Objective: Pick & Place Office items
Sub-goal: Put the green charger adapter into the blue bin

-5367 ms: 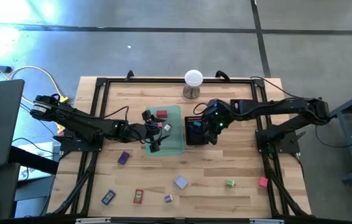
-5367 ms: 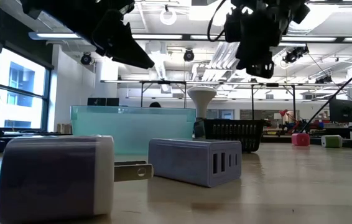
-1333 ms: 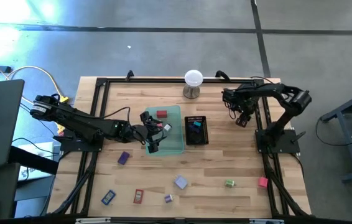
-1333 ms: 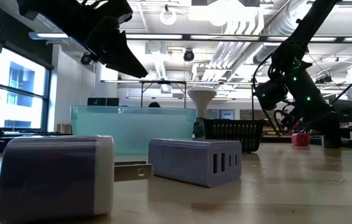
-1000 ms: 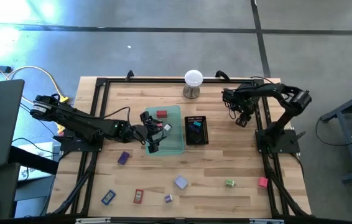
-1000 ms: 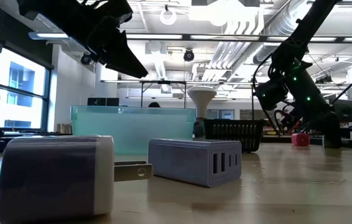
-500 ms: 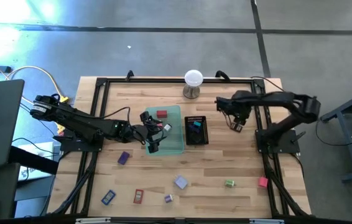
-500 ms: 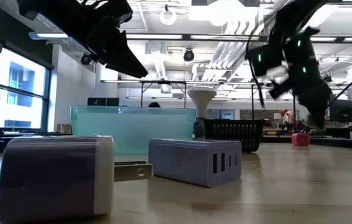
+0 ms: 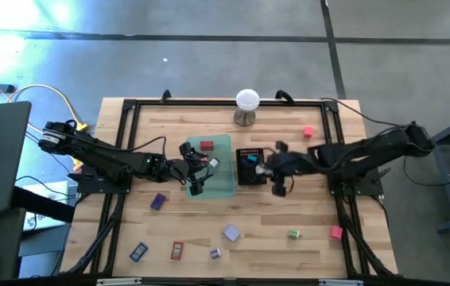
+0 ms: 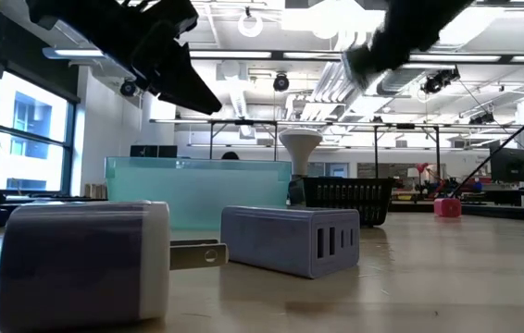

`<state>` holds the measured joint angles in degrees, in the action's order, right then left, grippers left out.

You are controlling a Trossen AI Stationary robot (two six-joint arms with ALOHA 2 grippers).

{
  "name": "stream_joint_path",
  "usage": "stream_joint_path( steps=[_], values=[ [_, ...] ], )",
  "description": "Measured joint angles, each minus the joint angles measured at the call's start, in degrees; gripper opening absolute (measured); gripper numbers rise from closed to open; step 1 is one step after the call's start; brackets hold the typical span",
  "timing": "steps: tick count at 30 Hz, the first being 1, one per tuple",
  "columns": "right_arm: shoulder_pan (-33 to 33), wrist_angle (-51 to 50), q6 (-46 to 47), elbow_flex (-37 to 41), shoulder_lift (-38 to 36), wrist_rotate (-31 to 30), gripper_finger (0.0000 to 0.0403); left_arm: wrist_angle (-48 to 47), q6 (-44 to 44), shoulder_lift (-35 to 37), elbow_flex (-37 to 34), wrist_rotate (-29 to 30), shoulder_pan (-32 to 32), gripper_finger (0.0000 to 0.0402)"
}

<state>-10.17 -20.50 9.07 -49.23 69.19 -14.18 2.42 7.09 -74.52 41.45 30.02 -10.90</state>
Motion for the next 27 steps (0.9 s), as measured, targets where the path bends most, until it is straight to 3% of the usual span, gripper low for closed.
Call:
stream_joint_path(
  steps=[6, 10, 17, 27],
  values=[
    [-7.09, 17.66, -9.34, 0.37, 2.35, -0.4, 0.0117, 0.66, 0.16, 0.0, 0.0, -0.03, 0.02, 0.033],
    [-7.18, 27.99, -12.04, 1.22, 4.67, 3.56, 0.0117, 3.04, 0.22, 0.0, 0.0, -3.69, -0.02, 0.033],
    [-5.61, 36.69, -15.33, 1.49, 11.04, 9.42, 0.0117, 7.01, -1.22, 0.0, 0.0, -12.95, -0.17, 0.033],
    [-3.93, 41.8, -16.86, 1.51, 15.56, 14.62, 0.0117, 7.07, -1.25, 0.0, 0.0, -14.03, -0.17, 0.033]
  ],
)
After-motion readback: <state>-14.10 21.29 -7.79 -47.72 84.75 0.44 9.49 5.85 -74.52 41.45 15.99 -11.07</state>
